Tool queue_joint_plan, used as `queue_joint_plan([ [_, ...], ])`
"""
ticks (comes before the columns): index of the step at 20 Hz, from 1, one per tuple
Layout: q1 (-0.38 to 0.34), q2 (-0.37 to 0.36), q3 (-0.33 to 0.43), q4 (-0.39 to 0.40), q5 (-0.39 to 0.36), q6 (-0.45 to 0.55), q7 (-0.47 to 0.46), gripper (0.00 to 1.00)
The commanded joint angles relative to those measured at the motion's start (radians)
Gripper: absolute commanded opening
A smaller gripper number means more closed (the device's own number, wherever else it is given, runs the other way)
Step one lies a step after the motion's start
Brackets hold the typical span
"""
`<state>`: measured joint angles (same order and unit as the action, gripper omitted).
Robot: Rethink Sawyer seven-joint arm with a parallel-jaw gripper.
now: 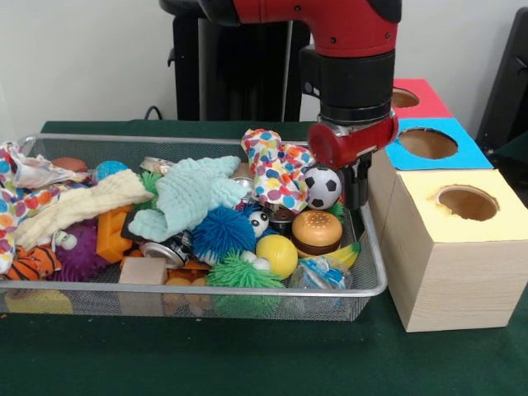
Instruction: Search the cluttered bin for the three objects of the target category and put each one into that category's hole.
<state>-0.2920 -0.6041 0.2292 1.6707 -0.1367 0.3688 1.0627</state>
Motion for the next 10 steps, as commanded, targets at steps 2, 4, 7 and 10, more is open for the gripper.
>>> queue_joint_plan([
  [2,0.017,0.011,0.031,-0.140,0.046,0.160,0.141,0.00],
  [4,0.011,0.024,0.031,-0.163,0.050,0.188,0.132,0.00],
  [7,-0.030,0.060,0.058,-0.194,0.053,0.193,0.093,0.00],
  [10,-0.030,0.097,0.049,-0.224,0.053,0.176,0.103,0.00],
])
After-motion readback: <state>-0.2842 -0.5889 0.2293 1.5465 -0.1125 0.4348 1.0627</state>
